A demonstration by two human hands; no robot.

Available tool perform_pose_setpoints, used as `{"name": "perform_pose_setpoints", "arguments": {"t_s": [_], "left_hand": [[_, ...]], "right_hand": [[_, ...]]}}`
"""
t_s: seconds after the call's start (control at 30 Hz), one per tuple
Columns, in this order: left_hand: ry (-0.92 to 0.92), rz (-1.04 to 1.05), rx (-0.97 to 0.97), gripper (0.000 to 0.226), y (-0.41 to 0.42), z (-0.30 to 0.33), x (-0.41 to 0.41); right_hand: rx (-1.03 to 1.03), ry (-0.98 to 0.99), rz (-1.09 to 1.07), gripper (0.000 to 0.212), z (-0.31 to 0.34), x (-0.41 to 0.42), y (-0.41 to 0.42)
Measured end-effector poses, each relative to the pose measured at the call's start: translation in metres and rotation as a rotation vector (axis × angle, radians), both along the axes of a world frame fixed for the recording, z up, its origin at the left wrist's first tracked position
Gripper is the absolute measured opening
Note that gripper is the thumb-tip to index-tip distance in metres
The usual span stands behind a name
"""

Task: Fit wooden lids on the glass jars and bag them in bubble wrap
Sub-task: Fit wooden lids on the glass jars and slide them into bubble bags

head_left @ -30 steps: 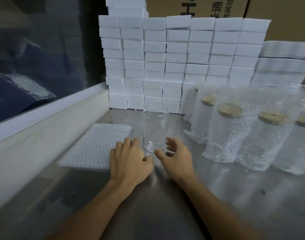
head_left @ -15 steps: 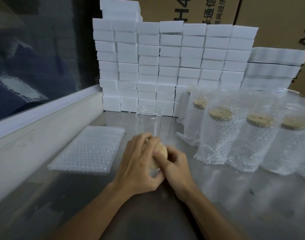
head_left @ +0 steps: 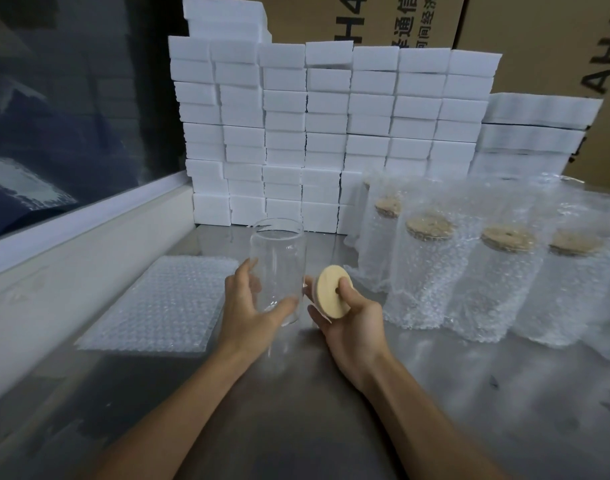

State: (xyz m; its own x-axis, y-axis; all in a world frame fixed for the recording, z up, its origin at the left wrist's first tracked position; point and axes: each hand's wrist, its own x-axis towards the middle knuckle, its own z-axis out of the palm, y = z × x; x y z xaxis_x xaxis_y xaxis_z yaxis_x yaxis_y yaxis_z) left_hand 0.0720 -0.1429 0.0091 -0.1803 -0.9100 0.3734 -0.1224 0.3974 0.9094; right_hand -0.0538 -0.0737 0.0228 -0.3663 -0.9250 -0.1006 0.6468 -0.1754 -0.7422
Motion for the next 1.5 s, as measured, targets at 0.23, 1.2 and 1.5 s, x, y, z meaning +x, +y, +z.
{"name": "perform_pose_setpoints", "arguments": {"t_s": [0.23,1.2,1.5], "left_hand": [[-0.22,0.149,-0.466,0.09,0.008,-0.002,0.003],[-0.468,-0.128,-0.656,0.095,0.007,0.014,0.03],[-0.498,-0.309,-0.4,0.096,0.012,0.029,0.036]], "right_hand": [[-0.046,-0.252,0.082,0.046,0.0,-0.01,0.013],[-0.407,1.254,-0.705,0.036,0.005,0.022,0.023],[-0.397,1.251,-0.715,0.038,0.009,0.02,0.025]]}}
